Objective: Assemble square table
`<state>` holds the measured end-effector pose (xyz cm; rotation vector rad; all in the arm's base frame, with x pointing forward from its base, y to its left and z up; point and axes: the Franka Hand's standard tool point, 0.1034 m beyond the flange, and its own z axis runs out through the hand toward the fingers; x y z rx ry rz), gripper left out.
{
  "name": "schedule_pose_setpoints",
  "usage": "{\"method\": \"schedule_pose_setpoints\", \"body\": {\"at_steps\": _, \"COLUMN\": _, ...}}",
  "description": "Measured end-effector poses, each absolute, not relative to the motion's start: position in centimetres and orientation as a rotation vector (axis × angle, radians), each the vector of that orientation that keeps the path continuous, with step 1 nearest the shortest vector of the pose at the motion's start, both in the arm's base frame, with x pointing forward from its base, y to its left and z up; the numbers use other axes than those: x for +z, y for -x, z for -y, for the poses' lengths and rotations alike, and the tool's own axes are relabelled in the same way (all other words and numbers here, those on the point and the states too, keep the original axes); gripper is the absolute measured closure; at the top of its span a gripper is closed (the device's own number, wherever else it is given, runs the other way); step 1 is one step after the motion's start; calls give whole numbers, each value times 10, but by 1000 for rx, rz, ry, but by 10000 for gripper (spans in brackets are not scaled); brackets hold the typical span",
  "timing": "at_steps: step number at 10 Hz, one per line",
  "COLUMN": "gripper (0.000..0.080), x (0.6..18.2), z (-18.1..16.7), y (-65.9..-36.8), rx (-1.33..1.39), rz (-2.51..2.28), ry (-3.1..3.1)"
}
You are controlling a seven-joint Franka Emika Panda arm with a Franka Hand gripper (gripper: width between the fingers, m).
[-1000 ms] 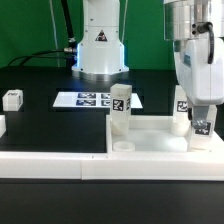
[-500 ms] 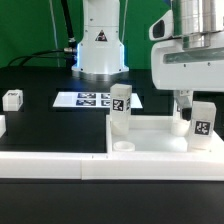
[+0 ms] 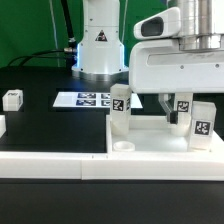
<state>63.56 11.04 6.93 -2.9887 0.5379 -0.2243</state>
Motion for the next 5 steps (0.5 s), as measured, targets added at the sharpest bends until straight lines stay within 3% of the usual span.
{"method": "schedule_pose_setpoints", "body": {"at_steps": 3, "gripper": 150, "x": 67, "z": -111, "y": -638, "rx": -201, "rz": -370, "ry": 3044}}
{"method": "schedule_pose_setpoints", "body": {"at_steps": 5, "gripper": 413, "x": 67, "z": -111, "y": -638, "rx": -198, "rz": -452, "ry": 3029}}
